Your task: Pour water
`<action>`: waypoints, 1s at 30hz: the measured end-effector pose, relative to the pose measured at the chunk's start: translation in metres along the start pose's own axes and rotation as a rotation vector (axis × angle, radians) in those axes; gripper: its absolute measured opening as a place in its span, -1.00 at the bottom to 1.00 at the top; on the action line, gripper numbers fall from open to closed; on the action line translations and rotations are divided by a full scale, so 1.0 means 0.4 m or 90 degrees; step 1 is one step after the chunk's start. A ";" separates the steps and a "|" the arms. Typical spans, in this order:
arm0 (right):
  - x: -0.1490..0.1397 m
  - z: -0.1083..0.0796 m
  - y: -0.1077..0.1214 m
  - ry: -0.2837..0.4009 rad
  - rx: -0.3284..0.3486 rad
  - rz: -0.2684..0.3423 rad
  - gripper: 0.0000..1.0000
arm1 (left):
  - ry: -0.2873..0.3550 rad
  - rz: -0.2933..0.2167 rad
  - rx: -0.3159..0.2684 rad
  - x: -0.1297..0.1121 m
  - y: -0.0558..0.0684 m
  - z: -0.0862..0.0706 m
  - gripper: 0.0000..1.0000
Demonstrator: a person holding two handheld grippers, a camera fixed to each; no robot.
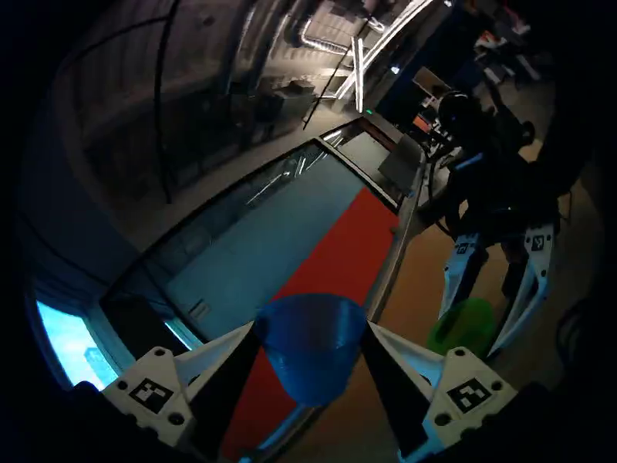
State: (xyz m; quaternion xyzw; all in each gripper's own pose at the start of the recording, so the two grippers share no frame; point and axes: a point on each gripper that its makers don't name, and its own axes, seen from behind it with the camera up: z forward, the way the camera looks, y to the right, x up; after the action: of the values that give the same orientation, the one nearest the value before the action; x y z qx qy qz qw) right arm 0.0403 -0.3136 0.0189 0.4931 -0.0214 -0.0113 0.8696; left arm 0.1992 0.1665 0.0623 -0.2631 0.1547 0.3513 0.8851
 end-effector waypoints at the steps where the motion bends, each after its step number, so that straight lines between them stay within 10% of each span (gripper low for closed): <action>1: 0.001 0.000 -0.001 0.000 0.000 0.000 0.80 | -0.002 -0.021 0.000 -0.003 0.000 0.001 0.75; 23: 0.025 -0.006 -0.006 0.008 -0.005 -0.004 0.80 | -0.033 -0.364 -0.005 -0.051 -0.020 -0.002 0.75; 30: 0.026 -0.010 -0.007 0.008 -0.007 -0.004 0.80 | -0.033 -0.397 -0.006 -0.054 -0.030 -0.010 0.75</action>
State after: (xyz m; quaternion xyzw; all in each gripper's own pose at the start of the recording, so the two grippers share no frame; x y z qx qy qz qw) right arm 0.0508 -0.3121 0.0149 0.4883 -0.0140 -0.0112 0.8725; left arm 0.1920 0.1449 0.0732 -0.2927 0.0421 0.0705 0.9527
